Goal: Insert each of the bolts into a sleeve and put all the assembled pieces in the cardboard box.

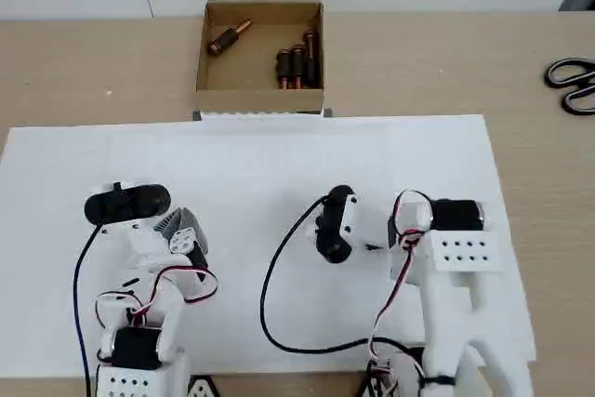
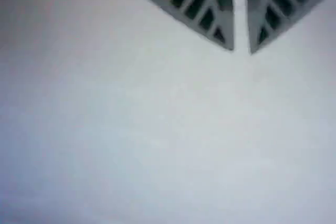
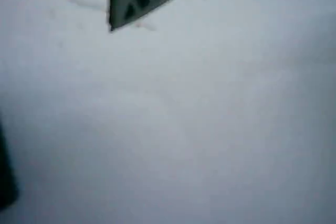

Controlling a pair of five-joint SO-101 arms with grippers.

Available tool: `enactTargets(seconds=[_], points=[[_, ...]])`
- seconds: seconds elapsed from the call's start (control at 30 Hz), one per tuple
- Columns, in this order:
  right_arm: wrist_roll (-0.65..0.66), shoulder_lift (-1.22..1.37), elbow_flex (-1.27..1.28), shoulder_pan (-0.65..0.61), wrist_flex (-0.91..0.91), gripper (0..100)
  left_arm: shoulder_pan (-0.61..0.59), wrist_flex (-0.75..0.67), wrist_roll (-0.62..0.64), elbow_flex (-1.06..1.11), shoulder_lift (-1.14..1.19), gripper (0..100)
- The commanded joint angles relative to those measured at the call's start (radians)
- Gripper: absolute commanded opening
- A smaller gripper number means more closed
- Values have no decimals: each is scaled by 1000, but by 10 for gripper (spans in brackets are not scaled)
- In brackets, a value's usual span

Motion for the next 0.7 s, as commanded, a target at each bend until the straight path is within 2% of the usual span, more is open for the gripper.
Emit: enactTargets(seconds=[0.0, 0.33, 0.67], points=[[9, 44, -11, -15, -87, 206, -3, 5, 6, -4, -6, 5], [2, 94, -11, -111, -117, 206, -3, 5, 6, -4, -6, 5], [6, 239, -11, -114, -260, 206, -3, 5, 6, -4, -6, 5]])
